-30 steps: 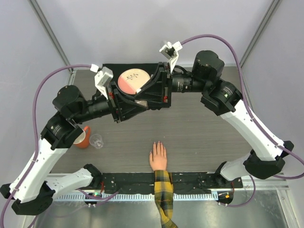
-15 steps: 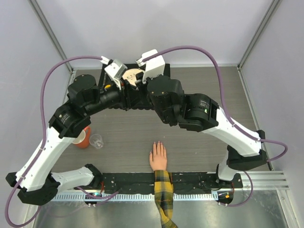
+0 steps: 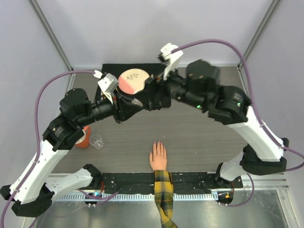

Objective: Paint the nails

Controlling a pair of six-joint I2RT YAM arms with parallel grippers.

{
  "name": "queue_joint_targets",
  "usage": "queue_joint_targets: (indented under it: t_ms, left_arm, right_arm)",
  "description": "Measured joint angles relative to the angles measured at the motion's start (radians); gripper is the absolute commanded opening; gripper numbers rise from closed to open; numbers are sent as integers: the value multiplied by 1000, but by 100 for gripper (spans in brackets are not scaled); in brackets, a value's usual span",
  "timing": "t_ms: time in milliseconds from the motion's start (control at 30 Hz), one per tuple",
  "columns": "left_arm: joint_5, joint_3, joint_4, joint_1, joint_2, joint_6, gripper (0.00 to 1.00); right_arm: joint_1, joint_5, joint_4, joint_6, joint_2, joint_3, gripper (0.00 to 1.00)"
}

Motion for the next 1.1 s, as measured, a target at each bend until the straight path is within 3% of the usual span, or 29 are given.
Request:
queue_joint_targets:
  t_ms: [100,200,300,467,600,833,933,967,1100]
  left_arm:
    - [54,-19,5,0,-28,-26,0]
    - [129,-19,30,0,-44,-63,0]
    - [235,-19,99,0,-50,-129,0]
    - [367,-40,232,0,-49,-249,0]
    - [420,-51,302,0,-45,-317,0]
    - [454,-52,357,1,-45,-372,0]
    - [447,-52,362,1,-45,-373,0]
    - [444,-52,362,1,-45,-372,0]
    - [401,-41,332,1,-41,-359,0]
  right_arm:
    - [-137,-257,26,21,-71,-35,93]
    - [-236,-476,55,42,-94,-36,81]
    - [-286,-715,99,80,-84,-37,69]
    - [-327,-1007,246,206,-70,-138,65]
    - [-335,-1120,349,295,-65,-225,61]
    - [-335,-1230,550,437,-69,-321,46]
    - [-335,-1258,625,491,-70,-346,35]
    - [-335,-1262,640,500,-71,-351,23]
    - [-335,-1275,702,522,-74,-375,1]
